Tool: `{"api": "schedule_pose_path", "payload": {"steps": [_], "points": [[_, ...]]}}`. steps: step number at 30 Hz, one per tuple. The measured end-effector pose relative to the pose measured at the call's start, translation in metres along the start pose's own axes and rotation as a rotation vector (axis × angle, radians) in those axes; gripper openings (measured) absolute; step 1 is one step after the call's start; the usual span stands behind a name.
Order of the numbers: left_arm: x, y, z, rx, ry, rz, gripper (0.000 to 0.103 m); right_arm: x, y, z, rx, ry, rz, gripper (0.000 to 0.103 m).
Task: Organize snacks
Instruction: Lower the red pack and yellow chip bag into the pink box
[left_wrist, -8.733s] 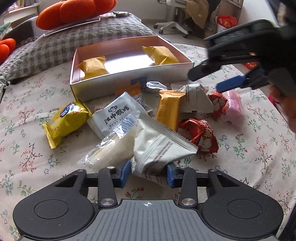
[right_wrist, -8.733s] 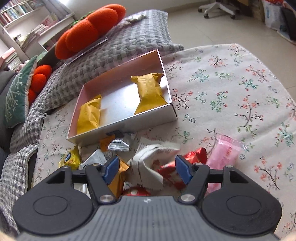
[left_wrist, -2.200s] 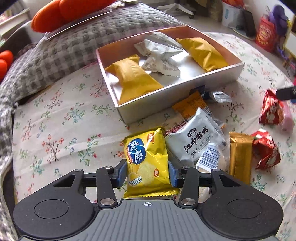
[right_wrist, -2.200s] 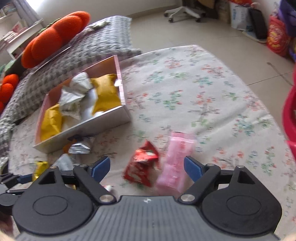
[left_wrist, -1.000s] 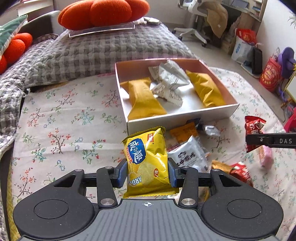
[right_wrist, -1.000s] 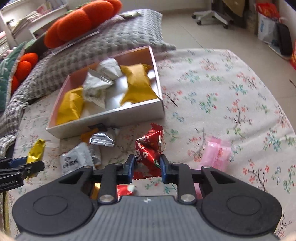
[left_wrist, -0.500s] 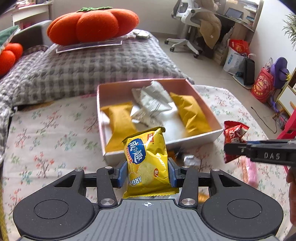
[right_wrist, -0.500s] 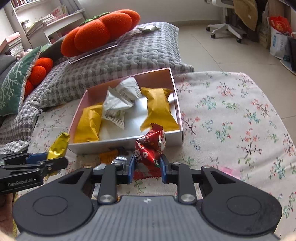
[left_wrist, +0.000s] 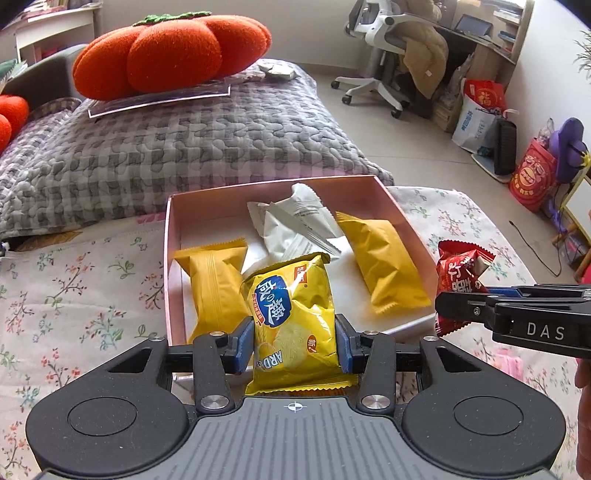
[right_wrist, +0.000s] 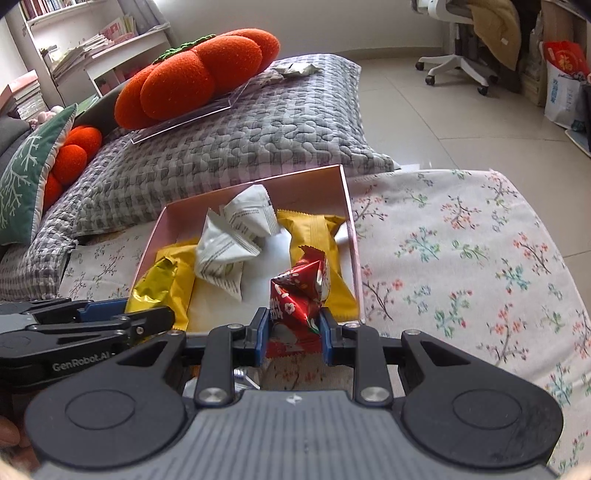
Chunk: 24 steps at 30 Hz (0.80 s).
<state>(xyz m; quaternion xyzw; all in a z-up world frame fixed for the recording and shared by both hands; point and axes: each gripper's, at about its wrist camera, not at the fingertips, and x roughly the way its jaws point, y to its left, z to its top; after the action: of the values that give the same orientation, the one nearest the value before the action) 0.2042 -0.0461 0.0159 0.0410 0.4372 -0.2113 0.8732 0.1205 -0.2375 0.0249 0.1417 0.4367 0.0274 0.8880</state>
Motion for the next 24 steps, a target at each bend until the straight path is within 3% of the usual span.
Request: {"api": "schedule_pose_path", "payload": {"steps": [24], "points": [[0.050,0.019,0.007,-0.050,-0.021,-0.062,0.043,0.055,0.016,0.017,-0.071,0.044,0.062,0.027]]}}
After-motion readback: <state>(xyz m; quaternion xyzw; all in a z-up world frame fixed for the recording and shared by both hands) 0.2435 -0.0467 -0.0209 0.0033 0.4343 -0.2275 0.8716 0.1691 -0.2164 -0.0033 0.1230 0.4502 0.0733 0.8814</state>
